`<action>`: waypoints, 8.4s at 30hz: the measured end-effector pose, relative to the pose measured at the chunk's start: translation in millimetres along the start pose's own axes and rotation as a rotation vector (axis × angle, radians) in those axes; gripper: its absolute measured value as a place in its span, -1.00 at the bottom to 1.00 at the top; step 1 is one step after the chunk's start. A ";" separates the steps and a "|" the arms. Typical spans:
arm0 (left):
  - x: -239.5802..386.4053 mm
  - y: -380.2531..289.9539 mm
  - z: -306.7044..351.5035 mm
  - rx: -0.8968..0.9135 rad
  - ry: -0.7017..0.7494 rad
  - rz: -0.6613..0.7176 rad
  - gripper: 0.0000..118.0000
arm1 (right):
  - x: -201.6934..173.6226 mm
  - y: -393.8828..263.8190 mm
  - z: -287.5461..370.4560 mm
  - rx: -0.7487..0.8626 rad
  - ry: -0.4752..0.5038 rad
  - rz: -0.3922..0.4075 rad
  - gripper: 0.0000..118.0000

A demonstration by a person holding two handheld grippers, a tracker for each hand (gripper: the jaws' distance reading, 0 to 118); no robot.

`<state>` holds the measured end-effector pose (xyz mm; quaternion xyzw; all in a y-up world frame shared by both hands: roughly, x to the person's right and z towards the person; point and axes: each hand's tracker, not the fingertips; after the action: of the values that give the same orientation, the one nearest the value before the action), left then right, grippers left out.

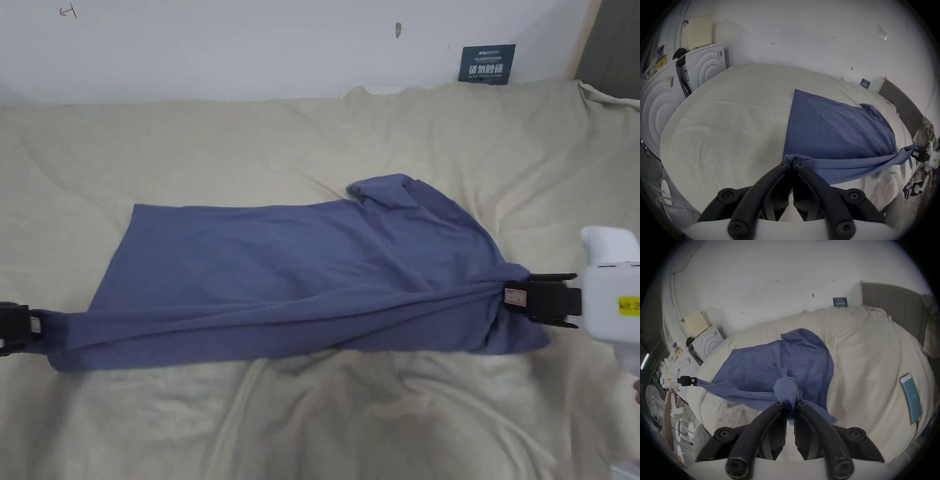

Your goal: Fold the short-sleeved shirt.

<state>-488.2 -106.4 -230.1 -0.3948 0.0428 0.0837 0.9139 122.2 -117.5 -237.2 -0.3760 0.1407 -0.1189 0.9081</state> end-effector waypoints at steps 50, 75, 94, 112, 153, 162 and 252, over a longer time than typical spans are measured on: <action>-4.1 -56.3 -82.8 -0.069 0.069 -0.123 0.57 | -39.5 -65.7 -9.2 0.039 -0.041 0.052 -1.00; 16.2 -31.7 -40.0 -0.014 -0.019 -0.179 -0.89 | 27.2 -76.8 -5.9 0.042 -0.194 0.012 0.66; 7.7 -35.1 -35.7 -0.035 -0.037 -0.129 -0.89 | 4.8 -44.5 -49.9 -0.069 -0.216 0.173 -0.87; 1.0 -71.6 48.3 -0.010 -0.067 -0.122 -0.89 | 16.3 -54.1 61.7 0.008 -0.145 0.042 -0.87; 59.6 23.5 4.5 0.136 -0.091 -0.093 -1.00 | 26.7 135.7 -107.0 -0.065 -0.174 0.043 0.03; 42.1 23.0 -38.1 0.048 -0.064 -0.068 -1.00 | 44.8 149.5 -211.2 -0.328 -0.176 0.003 -0.01; -20.8 -104.4 37.7 -0.109 -0.102 0.027 -0.71 | 33.5 -52.0 33.4 -0.275 -0.078 0.044 -0.48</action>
<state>-488.7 -151.8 -126.7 -0.4386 -0.0031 0.1184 0.8908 159.3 -142.4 -182.9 -0.4983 0.1283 -0.0639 0.8551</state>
